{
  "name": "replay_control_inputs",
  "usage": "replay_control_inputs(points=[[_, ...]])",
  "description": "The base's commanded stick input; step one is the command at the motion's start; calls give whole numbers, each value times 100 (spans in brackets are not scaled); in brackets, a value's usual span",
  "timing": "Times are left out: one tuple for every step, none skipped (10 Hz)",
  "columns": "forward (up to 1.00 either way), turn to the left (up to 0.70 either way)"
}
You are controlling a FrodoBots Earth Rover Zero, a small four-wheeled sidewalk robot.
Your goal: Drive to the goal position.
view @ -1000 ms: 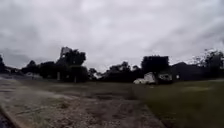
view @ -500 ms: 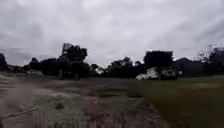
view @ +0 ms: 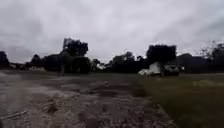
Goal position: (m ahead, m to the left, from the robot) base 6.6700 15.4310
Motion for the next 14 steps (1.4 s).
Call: replay_control_inputs(points=[[50, 34], [50, 50], [50, 50], [50, 50], [50, 50], [50, 50], [50, 50], [50, 28], [50, 8], [50, 0], [50, 0], [50, 0], [50, 0], [50, 0]])
